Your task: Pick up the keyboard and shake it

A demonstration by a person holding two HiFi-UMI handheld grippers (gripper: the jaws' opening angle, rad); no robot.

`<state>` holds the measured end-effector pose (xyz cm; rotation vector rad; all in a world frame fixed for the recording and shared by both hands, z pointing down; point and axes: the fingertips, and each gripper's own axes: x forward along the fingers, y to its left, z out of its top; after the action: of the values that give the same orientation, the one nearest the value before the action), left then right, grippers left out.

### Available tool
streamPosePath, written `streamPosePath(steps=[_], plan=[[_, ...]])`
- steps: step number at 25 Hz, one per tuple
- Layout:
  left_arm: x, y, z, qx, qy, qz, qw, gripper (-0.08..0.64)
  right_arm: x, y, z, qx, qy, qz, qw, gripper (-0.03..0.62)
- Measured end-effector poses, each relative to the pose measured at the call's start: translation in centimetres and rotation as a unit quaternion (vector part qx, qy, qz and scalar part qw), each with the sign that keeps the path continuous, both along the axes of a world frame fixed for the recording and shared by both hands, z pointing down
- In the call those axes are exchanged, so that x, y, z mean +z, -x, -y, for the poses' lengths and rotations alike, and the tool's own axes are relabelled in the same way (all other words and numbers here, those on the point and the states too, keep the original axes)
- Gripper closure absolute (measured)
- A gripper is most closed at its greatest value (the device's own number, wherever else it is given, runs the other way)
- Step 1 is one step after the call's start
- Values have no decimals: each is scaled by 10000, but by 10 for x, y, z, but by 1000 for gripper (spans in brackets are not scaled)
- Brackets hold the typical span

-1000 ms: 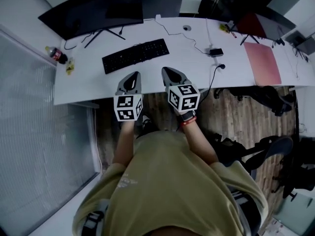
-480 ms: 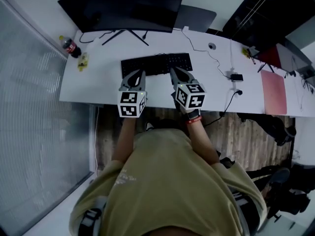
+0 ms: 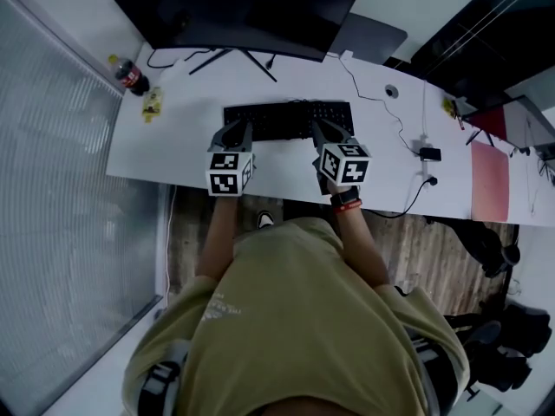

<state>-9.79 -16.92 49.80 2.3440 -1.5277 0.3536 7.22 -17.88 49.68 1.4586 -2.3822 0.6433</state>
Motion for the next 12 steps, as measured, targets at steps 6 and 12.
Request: streamPosePath(steps=[6, 12], plan=[[29, 6, 33, -176, 308, 43, 9994, 538, 23, -13, 38, -58, 191, -78, 9998, 536], [57, 9, 56, -281, 639, 168, 9974, 482, 53, -33, 68, 3, 460, -102, 9989, 487]])
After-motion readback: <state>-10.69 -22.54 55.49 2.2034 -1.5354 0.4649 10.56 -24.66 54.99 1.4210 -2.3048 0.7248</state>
